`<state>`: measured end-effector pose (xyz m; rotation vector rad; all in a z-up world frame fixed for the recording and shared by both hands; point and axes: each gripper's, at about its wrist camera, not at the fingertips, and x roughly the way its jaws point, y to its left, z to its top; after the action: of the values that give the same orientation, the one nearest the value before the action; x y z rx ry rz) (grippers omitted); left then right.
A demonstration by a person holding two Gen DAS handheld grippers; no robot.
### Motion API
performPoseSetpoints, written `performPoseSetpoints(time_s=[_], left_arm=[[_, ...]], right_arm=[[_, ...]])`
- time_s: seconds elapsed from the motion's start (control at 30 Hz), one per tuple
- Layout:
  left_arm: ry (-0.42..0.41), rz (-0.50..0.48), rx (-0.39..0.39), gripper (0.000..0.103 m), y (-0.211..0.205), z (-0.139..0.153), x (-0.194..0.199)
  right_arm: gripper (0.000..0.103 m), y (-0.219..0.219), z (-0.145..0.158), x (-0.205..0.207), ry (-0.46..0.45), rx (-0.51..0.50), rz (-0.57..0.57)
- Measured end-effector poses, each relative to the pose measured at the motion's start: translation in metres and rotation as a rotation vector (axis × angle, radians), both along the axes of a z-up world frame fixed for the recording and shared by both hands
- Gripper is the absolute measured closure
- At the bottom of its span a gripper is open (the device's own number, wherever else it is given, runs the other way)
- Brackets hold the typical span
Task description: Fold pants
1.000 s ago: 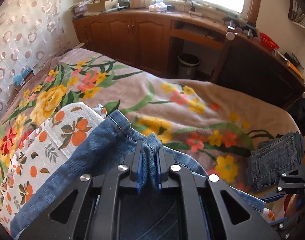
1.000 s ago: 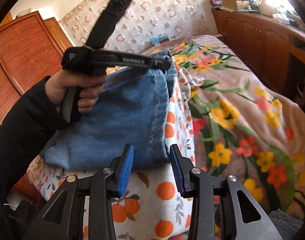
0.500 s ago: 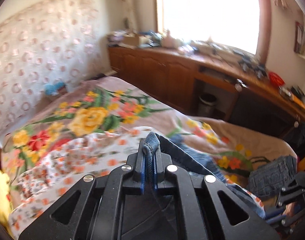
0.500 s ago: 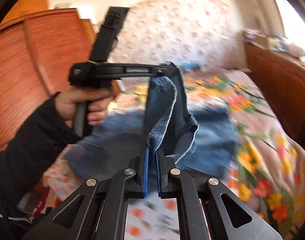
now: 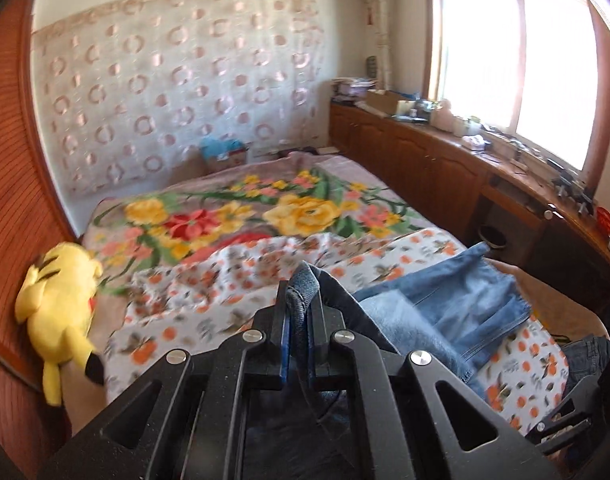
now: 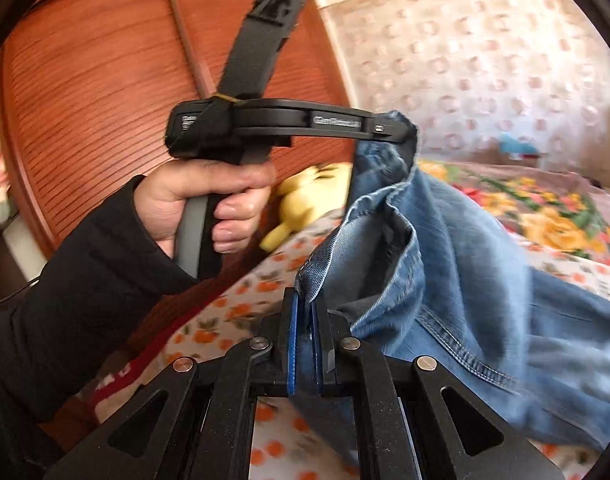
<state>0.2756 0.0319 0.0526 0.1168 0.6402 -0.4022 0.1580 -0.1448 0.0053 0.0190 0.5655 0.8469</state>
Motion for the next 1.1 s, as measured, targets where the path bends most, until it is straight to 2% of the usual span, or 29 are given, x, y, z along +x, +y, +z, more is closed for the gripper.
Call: performPoseSetpoints(time_s=[0.17,0.2,0.23,0.33,0.4,0.43,0.47,0.63,0.77,0.93,1.1], left_arm=[[0.076,0.081,0.016,0.095,0.044,-0.045,0.001],[0.098,0.087,0.013,0.092,0.050,-0.051,0.000],[0.116,0.091,0.003,0.090,0.056,-0.057,-0.003],[0.130,0.106,-0.023,0.077,0.071,-0.062,-0.013],[0.123,0.124,-0.026,0.060,0.078,-0.060,-0.021],[0.120,0.130,-0.031,0.058,0.080,-0.060,-0.026],[0.116,0.130,-0.040,0.055,0.082,-0.058,-0.032],[0.098,0.127,-0.046,0.054,0.086,-0.067,-0.070],[0.102,0.089,-0.030,0.054,0.074,-0.085,-0.097],[0.179,0.096,0.004,0.054,0.061,-0.118,-0.105],[0.234,0.118,-0.008,0.054,0.065,-0.140,-0.113]], right_arm=[[0.097,0.058,-0.017,0.006,0.014,-0.078,0.037],[0.097,0.064,-0.019,0.005,0.017,-0.089,0.041],[0.093,0.070,-0.019,0.008,0.019,-0.099,0.047],[0.084,0.074,-0.014,0.008,0.005,-0.121,0.035],[0.072,0.070,-0.009,0.013,0.002,-0.118,0.017],[0.067,0.061,-0.007,0.014,-0.008,-0.117,0.003],[0.067,0.057,-0.007,0.012,-0.020,-0.115,-0.010],[0.064,0.029,-0.008,0.000,-0.051,-0.134,-0.118],[0.064,0.008,-0.027,0.000,-0.048,-0.196,-0.238],[0.064,-0.012,-0.050,0.001,0.018,-0.230,-0.341],[0.064,-0.004,-0.061,0.011,0.074,-0.235,-0.382]])
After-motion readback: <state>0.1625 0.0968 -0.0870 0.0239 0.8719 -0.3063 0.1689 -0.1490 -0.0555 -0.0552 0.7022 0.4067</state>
